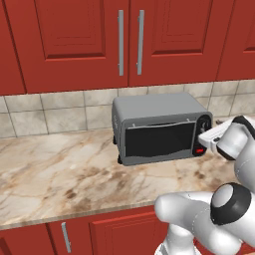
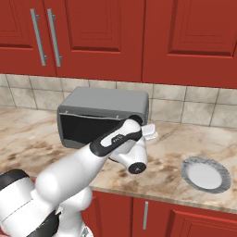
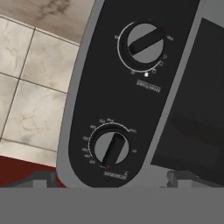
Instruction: Pull the toaster oven rack outwards. Pick up the baguette from the plate and place it on the toaster oven rack. Close the toaster oven door fully and set the temperature to the lowest setting.
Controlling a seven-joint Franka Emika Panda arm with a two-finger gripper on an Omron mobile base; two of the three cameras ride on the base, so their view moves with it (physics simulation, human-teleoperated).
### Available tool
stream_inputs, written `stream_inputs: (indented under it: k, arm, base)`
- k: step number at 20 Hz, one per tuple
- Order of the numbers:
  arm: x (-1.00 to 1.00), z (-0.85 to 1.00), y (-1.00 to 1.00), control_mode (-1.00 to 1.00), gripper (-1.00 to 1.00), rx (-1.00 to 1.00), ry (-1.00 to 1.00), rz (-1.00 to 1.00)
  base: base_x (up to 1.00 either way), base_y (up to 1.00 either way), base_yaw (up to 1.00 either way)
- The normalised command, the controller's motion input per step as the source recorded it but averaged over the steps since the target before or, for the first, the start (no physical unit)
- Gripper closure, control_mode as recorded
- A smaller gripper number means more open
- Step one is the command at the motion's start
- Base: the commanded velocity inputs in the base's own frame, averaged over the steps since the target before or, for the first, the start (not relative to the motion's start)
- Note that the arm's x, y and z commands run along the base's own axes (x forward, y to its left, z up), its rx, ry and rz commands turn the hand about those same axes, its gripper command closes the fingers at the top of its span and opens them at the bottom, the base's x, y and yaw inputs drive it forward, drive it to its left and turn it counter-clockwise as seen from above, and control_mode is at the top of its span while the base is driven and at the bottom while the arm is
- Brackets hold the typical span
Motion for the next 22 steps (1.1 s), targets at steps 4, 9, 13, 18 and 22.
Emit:
stream_inputs:
  k: [4,9,13,18,22]
  arm:
    - [0.18,-0.14,0.00,-1.00,-1.00,-0.01,0.00,0.00]
    - [0.21,-0.24,0.00,-1.00,-1.00,-0.04,0.00,0.00]
    - [0.26,-0.20,0.00,-1.00,-1.00,-0.04,0.00,0.00]
    - [0.29,-0.07,0.00,-1.00,-1.00,-0.02,0.00,0.00]
    - [0.25,-0.05,0.00,-1.00,-1.00,0.00,0.00,0.00]
  base:
    - [0.00,0.00,0.00]
    - [0.00,0.00,0.00]
    - [0.00,0.00,0.00]
    - [0.00,0.00,0.00]
    - [0.00,0.00,0.00]
